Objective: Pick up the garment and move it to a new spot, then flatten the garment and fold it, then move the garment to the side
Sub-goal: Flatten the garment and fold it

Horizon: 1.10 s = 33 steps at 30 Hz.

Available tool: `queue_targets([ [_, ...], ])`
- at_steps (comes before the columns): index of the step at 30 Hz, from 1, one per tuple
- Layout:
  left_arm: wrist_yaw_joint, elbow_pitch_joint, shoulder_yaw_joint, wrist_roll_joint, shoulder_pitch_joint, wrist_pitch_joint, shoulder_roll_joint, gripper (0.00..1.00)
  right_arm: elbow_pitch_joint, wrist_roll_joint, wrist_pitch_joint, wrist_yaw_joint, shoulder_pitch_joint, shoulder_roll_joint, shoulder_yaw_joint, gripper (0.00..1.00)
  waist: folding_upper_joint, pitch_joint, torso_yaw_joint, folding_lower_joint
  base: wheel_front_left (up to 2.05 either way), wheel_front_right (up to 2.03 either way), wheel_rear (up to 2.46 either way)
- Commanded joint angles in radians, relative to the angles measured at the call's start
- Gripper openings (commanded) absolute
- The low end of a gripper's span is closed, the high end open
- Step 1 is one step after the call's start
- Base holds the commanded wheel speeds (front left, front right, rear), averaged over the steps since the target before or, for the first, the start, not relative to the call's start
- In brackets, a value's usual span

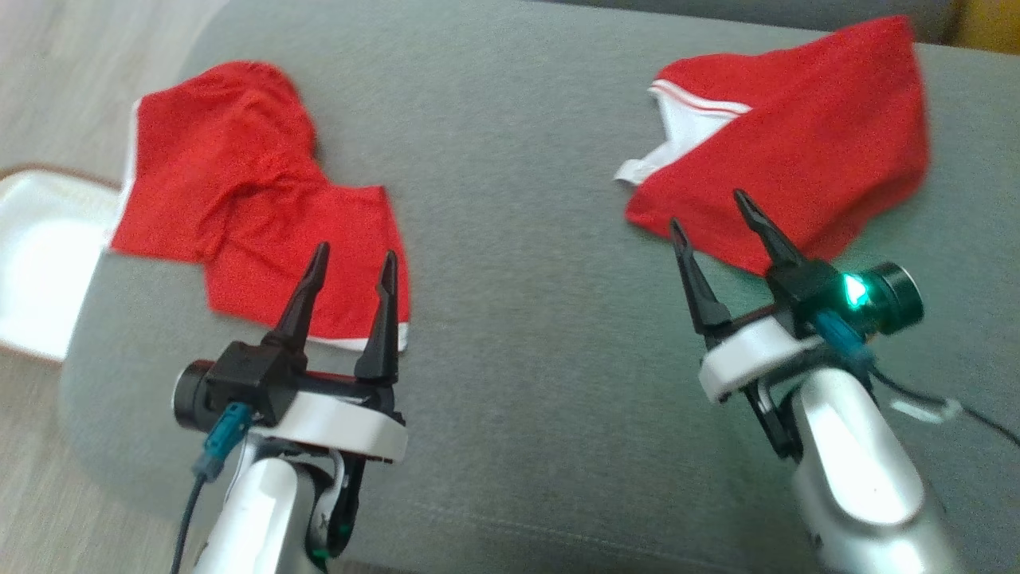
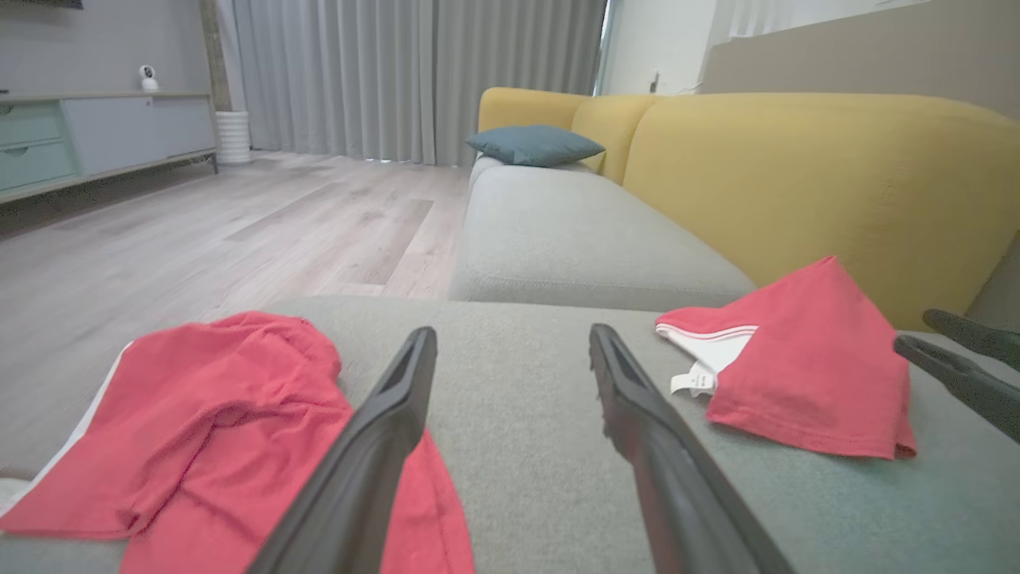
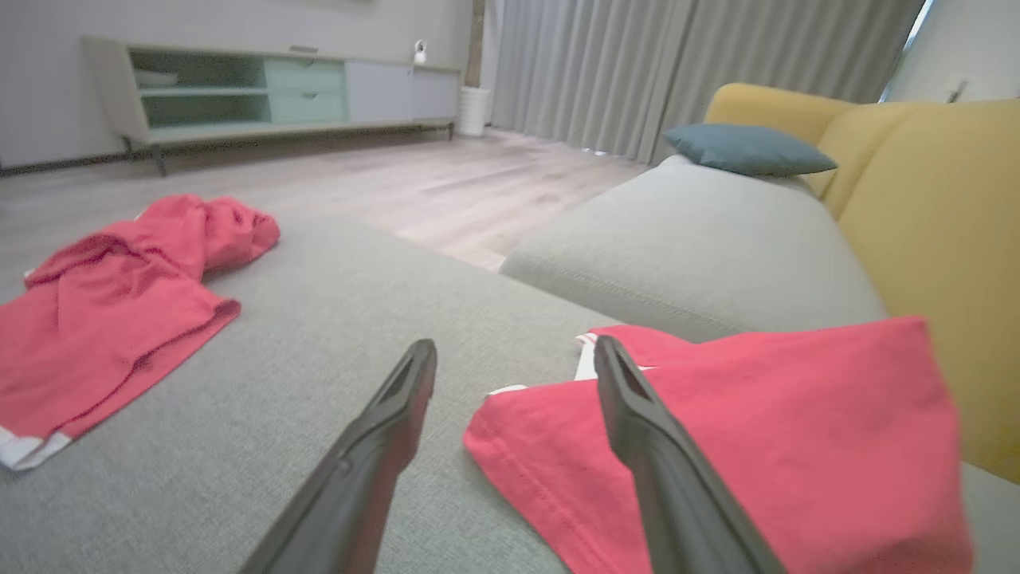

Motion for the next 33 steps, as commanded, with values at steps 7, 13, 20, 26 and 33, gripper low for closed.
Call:
queue_targets([
  [7, 0.039, -0.016, -0.023, -0.039, -0.043, -0.005, 0.000, 1.00, 0.200, -0.172, 0.072, 0.008, -0.175, -0.003, -0.039, 1.00, 0.0000, 0.075, 0.154, 0.0000, 0.00, 0.00, 0.00],
  [13, 0.071, -0.017, -0.070, -0.072, -0.050, -0.005, -0.001, 1.00, 0.333, -0.329, 0.097, 0.008, -0.253, -0.003, -0.159, 1.00, 0.0000, 0.105, 0.222, 0.0000, 0.00, 0.00, 0.00],
  [20, 0.082, -0.025, -0.080, -0.084, -0.054, -0.005, -0.001, 1.00, 0.436, -0.410, 0.117, 0.008, -0.293, -0.003, -0.248, 0.94, 0.0000, 0.125, 0.236, 0.0000, 0.00, 0.00, 0.00],
  [26, 0.082, -0.024, -0.081, -0.084, -0.069, -0.005, -0.001, 1.00, 0.473, -0.415, 0.087, 0.008, -0.316, -0.003, -0.247, 0.00, 0.0000, 0.127, 0.213, 0.0000, 0.00, 0.00, 0.00],
  [33, 0.076, -0.017, -0.074, -0.071, -0.077, -0.005, -0.001, 1.00, 0.494, -0.293, -0.018, 0.008, -0.344, -0.003, -0.155, 0.00, 0.0000, 0.095, 0.160, 0.0000, 0.00, 0.00, 0.00],
])
